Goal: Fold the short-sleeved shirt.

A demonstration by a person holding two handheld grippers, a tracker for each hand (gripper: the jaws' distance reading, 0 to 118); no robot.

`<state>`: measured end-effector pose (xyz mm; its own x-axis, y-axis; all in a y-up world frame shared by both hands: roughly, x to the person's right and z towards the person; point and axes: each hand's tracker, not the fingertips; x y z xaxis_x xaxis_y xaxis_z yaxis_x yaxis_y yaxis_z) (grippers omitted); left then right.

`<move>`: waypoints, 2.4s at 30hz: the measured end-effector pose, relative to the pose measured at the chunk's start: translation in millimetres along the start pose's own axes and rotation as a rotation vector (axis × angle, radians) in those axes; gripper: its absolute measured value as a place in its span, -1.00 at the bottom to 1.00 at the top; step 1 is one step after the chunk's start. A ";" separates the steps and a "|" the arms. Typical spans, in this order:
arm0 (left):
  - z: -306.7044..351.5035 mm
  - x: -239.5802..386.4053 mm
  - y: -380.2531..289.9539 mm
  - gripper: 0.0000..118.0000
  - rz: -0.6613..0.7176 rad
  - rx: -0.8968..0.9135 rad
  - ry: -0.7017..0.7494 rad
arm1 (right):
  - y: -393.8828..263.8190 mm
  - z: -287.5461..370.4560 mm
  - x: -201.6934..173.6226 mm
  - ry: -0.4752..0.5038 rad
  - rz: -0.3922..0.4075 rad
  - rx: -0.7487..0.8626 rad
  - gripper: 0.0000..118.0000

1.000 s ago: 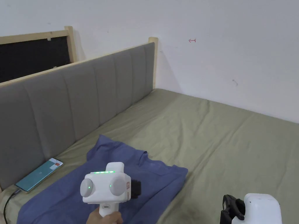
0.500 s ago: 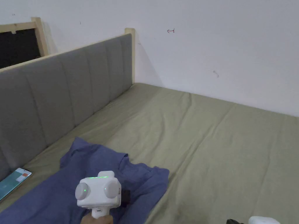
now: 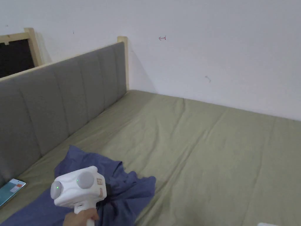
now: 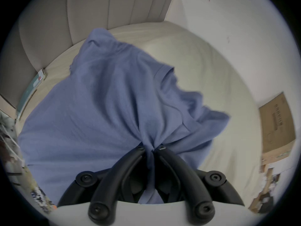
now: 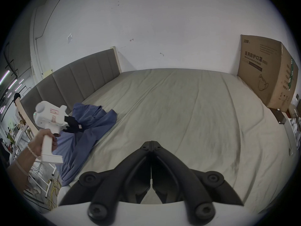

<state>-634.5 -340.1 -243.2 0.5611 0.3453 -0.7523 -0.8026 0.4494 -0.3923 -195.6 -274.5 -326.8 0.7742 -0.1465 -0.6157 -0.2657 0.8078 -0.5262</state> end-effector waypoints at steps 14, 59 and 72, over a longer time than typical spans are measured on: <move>125.5 240.9 -2.2 -0.90 -0.301 0.155 -0.529 | 22.5 79.5 84.0 -0.183 -0.152 0.184 -1.00; 29.1 202.7 -92.5 0.95 -0.474 -0.051 -0.267 | -14.5 75.7 131.3 -0.327 -0.173 0.048 -1.00; -102.4 174.0 -45.7 -0.97 -0.300 -0.133 0.039 | -31.5 47.7 147.6 -0.347 -0.173 -0.069 -1.00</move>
<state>-520.9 -384.9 -410.4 0.7702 0.1813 -0.6115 -0.6238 0.4136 -0.6632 -45.6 -294.4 -373.1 0.9560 -0.0659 -0.2859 -0.1431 0.7460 -0.6503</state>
